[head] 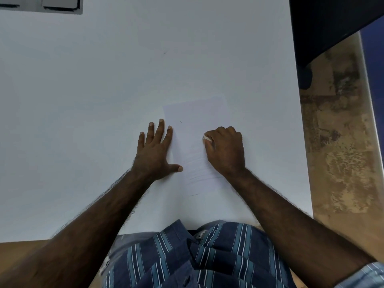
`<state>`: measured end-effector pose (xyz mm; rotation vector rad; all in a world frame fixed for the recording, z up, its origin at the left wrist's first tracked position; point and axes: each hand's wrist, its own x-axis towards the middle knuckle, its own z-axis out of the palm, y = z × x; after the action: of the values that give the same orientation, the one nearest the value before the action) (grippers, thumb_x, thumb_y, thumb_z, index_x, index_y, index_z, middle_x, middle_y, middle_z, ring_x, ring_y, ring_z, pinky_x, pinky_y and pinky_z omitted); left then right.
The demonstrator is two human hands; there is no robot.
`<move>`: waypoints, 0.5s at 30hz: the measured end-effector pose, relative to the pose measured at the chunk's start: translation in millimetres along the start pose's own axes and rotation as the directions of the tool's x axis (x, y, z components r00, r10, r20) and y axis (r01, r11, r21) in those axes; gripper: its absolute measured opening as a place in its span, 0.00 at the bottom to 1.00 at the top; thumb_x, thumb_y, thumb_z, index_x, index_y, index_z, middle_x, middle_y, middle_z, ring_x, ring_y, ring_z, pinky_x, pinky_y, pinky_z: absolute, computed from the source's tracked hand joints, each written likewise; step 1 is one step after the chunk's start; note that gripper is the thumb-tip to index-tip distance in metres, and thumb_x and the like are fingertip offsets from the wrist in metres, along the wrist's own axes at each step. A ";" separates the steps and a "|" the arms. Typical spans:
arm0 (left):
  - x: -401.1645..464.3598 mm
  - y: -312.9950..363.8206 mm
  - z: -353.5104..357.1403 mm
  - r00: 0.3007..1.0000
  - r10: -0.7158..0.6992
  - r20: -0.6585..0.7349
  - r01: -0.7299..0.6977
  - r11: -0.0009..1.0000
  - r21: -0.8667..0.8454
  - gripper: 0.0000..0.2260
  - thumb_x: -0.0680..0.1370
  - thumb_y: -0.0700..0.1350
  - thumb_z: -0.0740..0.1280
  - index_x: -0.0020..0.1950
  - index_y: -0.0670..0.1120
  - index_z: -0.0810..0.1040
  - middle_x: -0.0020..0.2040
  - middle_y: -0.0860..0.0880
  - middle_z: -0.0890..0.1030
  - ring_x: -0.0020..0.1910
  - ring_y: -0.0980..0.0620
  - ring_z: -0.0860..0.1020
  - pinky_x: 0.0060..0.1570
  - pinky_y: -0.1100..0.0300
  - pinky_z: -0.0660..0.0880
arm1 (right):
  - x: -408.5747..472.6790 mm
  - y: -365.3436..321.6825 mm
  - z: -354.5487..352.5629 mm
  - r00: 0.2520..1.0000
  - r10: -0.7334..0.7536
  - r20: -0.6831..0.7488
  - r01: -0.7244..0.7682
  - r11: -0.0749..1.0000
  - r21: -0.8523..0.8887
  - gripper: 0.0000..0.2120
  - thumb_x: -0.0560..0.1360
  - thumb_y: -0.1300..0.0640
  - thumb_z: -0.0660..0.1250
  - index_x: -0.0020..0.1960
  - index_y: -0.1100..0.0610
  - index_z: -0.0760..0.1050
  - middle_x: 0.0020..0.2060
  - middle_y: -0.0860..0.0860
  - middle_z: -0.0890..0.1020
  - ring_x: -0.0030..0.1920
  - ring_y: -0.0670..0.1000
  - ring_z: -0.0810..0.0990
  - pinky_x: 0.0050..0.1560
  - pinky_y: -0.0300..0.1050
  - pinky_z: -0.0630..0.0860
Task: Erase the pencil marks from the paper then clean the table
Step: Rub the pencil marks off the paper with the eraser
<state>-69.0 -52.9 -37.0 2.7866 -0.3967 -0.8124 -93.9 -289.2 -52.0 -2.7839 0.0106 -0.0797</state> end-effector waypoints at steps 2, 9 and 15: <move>0.6 4.7 -3.9 1.000 0.000 0.000 0.000 1.000 0.004 0.58 0.69 0.73 0.71 0.84 0.49 0.41 0.83 0.46 0.33 0.81 0.43 0.32 0.80 0.41 0.38 | -3.1 5.5 2.0 1.000 0.013 0.001 -0.013 1.000 0.005 0.06 0.81 0.52 0.67 0.53 0.50 0.83 0.45 0.48 0.83 0.47 0.57 0.77 0.46 0.52 0.69; 7.6 28.2 -13.3 0.971 0.151 -0.186 -0.171 0.981 -0.092 0.42 0.78 0.57 0.72 0.84 0.44 0.55 0.84 0.43 0.51 0.84 0.45 0.48 0.81 0.48 0.53 | -6.7 7.2 6.7 0.999 0.026 -0.029 -0.025 0.999 0.042 0.07 0.82 0.53 0.69 0.56 0.52 0.84 0.48 0.50 0.83 0.47 0.57 0.79 0.46 0.53 0.73; 18.5 41.3 -6.9 0.989 0.135 -0.066 -0.139 0.988 -0.072 0.43 0.77 0.55 0.74 0.84 0.45 0.54 0.84 0.42 0.49 0.83 0.43 0.49 0.80 0.47 0.56 | -11.3 3.2 5.9 0.999 0.036 -0.032 -0.033 0.996 0.077 0.06 0.82 0.57 0.69 0.56 0.55 0.84 0.49 0.52 0.83 0.48 0.58 0.80 0.47 0.55 0.76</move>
<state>-58.3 -96.7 -29.1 2.6715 -0.5281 -0.6950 -104.8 -289.9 -59.3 -2.7042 0.0623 -0.1150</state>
